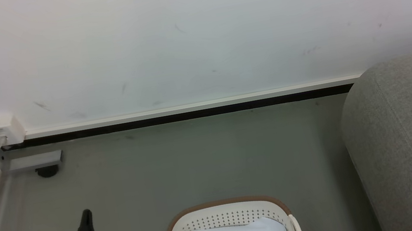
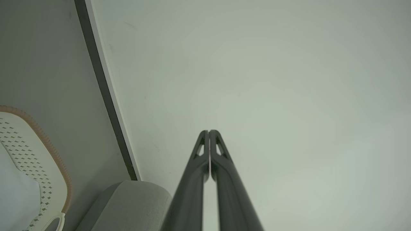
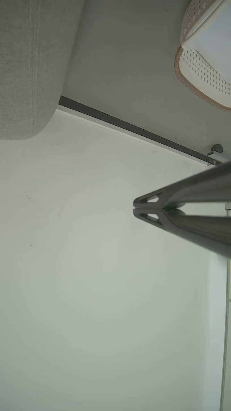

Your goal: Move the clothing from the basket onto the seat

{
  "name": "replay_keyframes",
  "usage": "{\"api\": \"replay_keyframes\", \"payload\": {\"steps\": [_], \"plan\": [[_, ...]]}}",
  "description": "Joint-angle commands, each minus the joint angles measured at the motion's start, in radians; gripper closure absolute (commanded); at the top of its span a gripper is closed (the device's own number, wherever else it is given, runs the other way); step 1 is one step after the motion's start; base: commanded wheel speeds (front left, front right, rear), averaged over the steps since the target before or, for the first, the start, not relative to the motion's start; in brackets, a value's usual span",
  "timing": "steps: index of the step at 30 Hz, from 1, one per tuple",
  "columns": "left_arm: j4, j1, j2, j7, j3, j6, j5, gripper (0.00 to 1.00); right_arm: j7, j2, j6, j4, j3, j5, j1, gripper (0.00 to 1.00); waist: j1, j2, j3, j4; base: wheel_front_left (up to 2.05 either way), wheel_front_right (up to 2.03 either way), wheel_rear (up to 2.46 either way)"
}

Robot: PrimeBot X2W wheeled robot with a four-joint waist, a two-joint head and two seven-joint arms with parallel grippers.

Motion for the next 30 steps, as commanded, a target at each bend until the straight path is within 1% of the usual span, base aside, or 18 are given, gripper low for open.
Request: {"api": "replay_keyframes", "payload": {"steps": [1, 30], "plan": [[-0.003, -0.010, 0.007, 0.004, 0.002, -0.006, -0.014, 1.00, 0.000, 0.000, -0.002, -0.003, -0.004, -0.006, -0.012, 1.00, 0.0000, 0.0000, 0.000, 0.000, 0.00, 0.00, 0.00], [-0.003, -0.010, 0.007, 0.003, 0.002, -0.007, -0.014, 1.00, 0.002, 0.001, -0.002, -0.003, -0.006, -0.007, -0.012, 1.00, 0.0000, 0.0000, 0.000, 0.000, 0.00, 0.00, 0.00]]}}
